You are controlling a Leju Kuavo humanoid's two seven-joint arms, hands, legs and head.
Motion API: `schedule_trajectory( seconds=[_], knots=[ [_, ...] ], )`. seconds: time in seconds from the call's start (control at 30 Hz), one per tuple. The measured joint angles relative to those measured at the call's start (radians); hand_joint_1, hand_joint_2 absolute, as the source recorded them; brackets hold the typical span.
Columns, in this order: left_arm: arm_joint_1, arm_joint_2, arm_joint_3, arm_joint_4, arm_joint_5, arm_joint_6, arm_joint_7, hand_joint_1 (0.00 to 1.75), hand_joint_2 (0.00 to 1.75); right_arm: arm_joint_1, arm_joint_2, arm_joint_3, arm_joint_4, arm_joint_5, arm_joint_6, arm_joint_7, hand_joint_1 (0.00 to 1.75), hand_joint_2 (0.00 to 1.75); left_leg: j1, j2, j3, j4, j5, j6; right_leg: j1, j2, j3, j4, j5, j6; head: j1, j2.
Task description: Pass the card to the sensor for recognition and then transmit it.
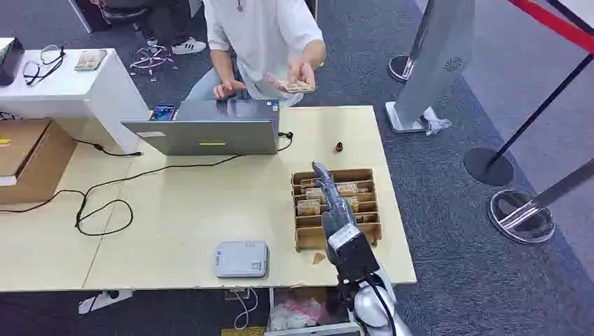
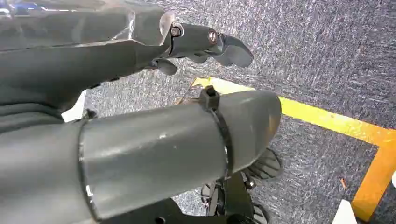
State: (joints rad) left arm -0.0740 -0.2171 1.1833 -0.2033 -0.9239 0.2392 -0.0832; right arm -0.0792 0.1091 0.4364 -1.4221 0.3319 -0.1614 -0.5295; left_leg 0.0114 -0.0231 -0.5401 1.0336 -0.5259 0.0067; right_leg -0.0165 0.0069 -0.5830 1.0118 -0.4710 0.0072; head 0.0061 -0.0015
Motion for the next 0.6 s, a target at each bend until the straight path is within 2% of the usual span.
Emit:
schedule_trajectory(
  seconds=[0.2, 0.47, 0.6],
  knots=[
    [0.000, 0.000, 0.000, 0.000, 0.003, 0.002, 0.000, 0.00, 0.00, -0.002, 0.000, 0.000, 0.000, 0.027, -0.019, 0.006, 0.00, 0.00, 0.000, 0.000, 0.000, 0.000, 0.000, 0.000, 0.000, 0.000, 0.000, 0.000, 0.000, 0.000, 0.000, 0.000],
    [0.000, 0.000, 0.000, 0.000, 0.005, 0.003, 0.000, 0.00, 0.00, -0.051, 0.000, 0.015, 0.021, 0.329, -0.261, 0.054, 0.00, 0.00, 0.000, 0.000, 0.000, 0.000, 0.000, 0.000, 0.000, 0.000, 0.000, 0.000, 0.000, 0.000, 0.000, 0.000],
    [0.000, 0.000, 0.000, 0.000, 0.005, 0.003, 0.000, 0.00, 0.00, -0.070, 0.000, 0.017, 0.034, 0.348, -0.277, 0.059, 0.00, 0.00, 0.000, 0.000, 0.000, 0.000, 0.000, 0.000, 0.000, 0.000, 0.000, 0.000, 0.000, 0.000, 0.000, 0.000]
  ],
)
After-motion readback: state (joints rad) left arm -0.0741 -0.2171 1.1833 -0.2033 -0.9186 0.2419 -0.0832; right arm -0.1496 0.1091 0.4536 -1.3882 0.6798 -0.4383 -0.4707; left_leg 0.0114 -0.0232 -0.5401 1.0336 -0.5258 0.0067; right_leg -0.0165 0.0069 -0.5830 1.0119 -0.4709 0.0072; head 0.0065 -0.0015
